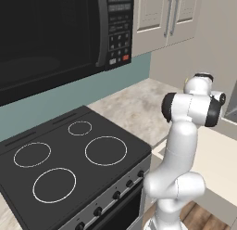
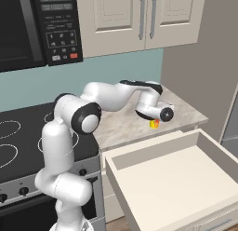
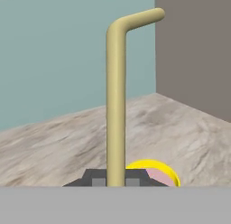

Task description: Pick up the straw from the right drawer and put it inside the smoothie cup.

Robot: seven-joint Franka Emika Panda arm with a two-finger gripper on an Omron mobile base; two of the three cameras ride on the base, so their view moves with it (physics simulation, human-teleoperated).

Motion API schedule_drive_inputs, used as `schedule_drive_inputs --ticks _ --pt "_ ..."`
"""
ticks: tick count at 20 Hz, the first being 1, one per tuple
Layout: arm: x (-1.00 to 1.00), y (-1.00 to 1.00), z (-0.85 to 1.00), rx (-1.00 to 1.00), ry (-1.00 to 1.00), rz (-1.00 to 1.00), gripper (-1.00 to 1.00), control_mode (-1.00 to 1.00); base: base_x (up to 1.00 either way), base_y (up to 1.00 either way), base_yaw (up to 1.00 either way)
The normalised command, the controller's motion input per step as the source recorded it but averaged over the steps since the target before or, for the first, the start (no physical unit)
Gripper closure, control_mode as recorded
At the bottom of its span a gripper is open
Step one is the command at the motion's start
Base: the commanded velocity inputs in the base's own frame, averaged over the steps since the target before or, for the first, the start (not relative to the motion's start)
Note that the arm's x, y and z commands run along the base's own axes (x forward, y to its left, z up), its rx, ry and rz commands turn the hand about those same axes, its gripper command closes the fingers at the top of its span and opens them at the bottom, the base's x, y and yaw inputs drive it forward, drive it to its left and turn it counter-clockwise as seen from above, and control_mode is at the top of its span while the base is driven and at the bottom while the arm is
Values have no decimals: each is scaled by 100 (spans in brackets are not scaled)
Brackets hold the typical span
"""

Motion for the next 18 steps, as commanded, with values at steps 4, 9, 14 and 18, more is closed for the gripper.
schedule_drive_inputs --ticks 4,9,14,18 --pt "1 0 -2 0 -4 0 100 -100 0 0 0" --pt "3 0 0 0 -8 0 100 -100 0 0 0" --pt "16 0 0 0 -3 0 100 -100 0 0 0" --pt "7 0 0 0 -2 0 100 -100 0 0 0"
